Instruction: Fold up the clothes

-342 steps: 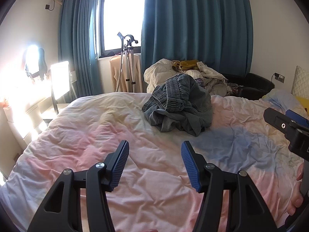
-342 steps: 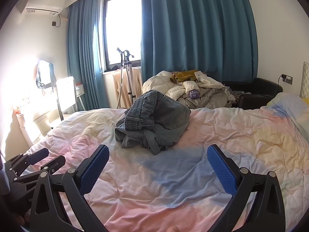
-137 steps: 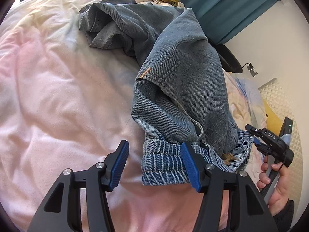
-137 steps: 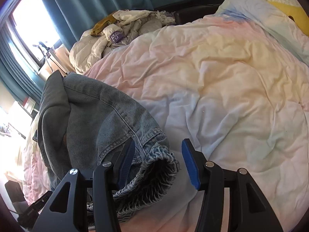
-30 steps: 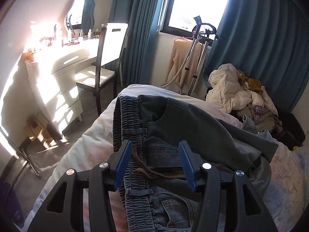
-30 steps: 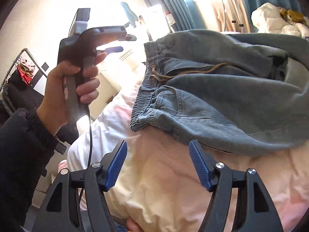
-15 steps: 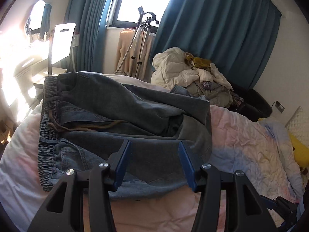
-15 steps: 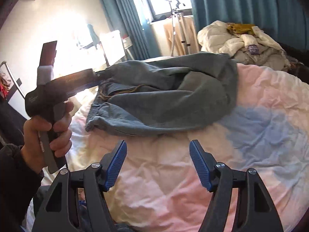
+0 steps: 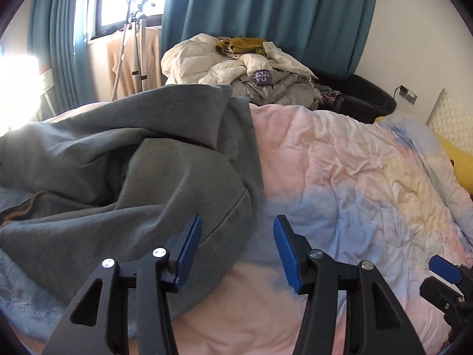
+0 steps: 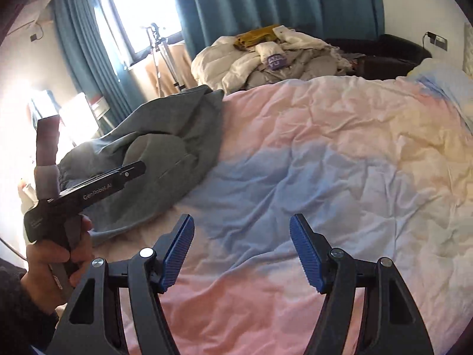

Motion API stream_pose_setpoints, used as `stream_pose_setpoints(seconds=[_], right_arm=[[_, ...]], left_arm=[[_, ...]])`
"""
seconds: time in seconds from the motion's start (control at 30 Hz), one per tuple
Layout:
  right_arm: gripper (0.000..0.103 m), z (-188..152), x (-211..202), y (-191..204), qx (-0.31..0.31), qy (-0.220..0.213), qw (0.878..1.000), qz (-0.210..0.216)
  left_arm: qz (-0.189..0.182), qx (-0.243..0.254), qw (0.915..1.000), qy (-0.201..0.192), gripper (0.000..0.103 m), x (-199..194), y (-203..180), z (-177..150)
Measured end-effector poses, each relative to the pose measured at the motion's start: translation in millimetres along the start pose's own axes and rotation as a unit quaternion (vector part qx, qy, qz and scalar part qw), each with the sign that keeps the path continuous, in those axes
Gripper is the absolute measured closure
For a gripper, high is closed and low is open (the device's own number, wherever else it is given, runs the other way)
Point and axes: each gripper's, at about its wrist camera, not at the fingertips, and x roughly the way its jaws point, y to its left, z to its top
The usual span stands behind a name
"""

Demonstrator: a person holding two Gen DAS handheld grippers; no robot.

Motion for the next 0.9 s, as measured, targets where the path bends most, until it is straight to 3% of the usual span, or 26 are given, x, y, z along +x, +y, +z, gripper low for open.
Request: stream_pose_setpoints(seconds=[0.1,0.23,0.37,0.63,0.73,0.77,0.9], right_arm=[[0.035,5,5,-18,0.024,-0.004,1.0,-0.001],[0.035,6,15,-35,0.058,-0.002,0.998,0.005],[0.035,4,34,-47,0.068,0.012,0.998,0.004],[0.035,-1,70,-65,0.093,0.04,0.995,0.009],[0.035,-3,80,-69,0.099,0.047,0.994,0.007],[0.035,-4,83,-70,0.101,0.05,0.994,0.007],[0.035,-3,85,-65,0.095,0.05,0.994,0.005]], left_arm=[[0.006,0.02,0.9998,0.006,0.051,40,-25,12],[0.046,0.041,0.9981,-0.007,0.051,88,-45,31],[0.066,0.045,0.9967,0.011,0.051,133,-53,48],[0.129,0.064,0.9887,0.042,0.052,189,-65,53],[0.135,0.045,0.9893,0.033,0.083,188,-61,55],[0.136,0.037,0.9894,0.033,0.101,186,-58,56],[0.122,0.049,0.9914,0.004,0.102,157,-58,53]])
